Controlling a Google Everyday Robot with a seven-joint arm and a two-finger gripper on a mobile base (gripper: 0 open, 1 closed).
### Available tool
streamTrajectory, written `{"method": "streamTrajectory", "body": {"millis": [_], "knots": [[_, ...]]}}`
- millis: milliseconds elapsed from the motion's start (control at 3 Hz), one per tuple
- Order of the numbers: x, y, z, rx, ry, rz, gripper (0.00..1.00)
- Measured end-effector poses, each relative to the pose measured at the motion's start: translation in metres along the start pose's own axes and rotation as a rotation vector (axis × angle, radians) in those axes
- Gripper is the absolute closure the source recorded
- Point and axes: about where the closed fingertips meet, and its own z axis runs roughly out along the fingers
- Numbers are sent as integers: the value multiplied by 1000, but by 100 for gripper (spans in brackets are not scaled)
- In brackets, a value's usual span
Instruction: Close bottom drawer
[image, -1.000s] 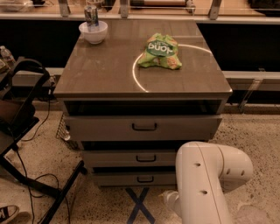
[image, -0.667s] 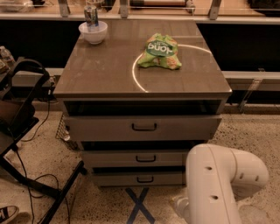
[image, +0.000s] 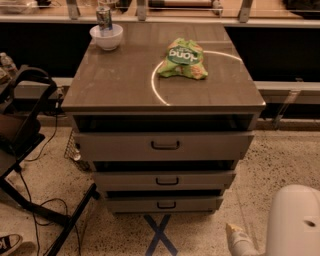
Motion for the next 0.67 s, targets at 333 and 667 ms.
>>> {"method": "streamTrajectory", "body": {"millis": [333, 667], "knots": [[31, -28, -45, 136, 91, 77, 100], [36, -34, -49, 165, 103, 81, 100]]}}
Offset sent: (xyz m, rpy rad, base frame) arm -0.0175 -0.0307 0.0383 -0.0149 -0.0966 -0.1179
